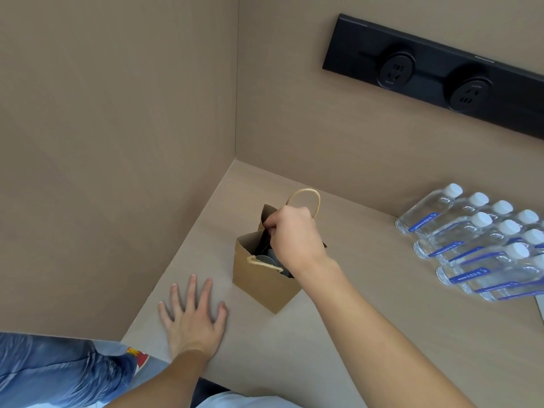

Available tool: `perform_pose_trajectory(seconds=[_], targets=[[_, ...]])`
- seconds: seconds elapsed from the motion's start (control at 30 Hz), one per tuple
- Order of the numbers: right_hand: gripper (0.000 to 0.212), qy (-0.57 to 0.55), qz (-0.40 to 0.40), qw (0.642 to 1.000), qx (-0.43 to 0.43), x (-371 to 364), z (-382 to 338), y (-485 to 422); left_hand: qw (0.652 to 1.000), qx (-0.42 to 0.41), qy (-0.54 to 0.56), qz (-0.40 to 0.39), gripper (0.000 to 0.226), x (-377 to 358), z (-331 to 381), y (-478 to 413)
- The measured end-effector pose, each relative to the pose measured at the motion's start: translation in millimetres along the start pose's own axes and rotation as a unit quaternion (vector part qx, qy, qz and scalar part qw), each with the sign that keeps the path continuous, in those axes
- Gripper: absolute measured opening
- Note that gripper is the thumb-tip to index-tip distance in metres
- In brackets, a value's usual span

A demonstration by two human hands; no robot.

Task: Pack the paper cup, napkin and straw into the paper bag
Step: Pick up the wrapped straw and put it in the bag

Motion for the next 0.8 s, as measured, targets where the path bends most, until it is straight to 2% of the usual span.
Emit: perform_pose_trajectory(seconds=[0.13, 0.3, 0.5, 0.6, 0.7, 0.8], targets=[[0.024, 0.005, 0.006, 1.000, -0.006, -3.5, 0.4, 2.1, 1.000, -0.002, 0.012, -0.001, 0.068, 2.6, 1.0, 2.0], [0.040, 0.010, -0.025, 1.000, -0.006, -7.0, -0.2, 5.5, 1.000, -0.001, 0.011, -0.003, 0.069, 3.0, 1.2, 1.4], [0.027, 0.001, -0.010, 1.000, 0.003, 6.1, -2.4, 12.5, 1.000, -0.001, 0.016, 0.008, 0.069, 1.0, 0.8, 1.0], [0.050, -0.023, 0.010, 1.000, 0.002, 13.9, 3.3, 15.3, 1.000, -0.006, 0.009, 0.005, 0.069, -0.9, 0.5, -0.2], [0.040, -0.049, 0.038, 0.998, 0.006, 26.2, 9.4, 26.9, 1.000, -0.008, 0.013, -0.016, 0.068, -0.5, 0.0, -1.2], [0.029, -0.076, 0.081, 0.994, 0.004, 42.2, 16.8, 44.6, 0.997, -0.010, 0.074, -0.018, 0.061, 15.9, 5.0, -10.1]])
Point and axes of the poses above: each hand's wrist, its own y-axis away from the middle knuckle, its own x-axis out of the back of the hand, z = x × y, the point moved 6 cm from there along -y, towards the middle knuckle, and after that the axes turned 6 degrees about -y, right-handed, at the moved point
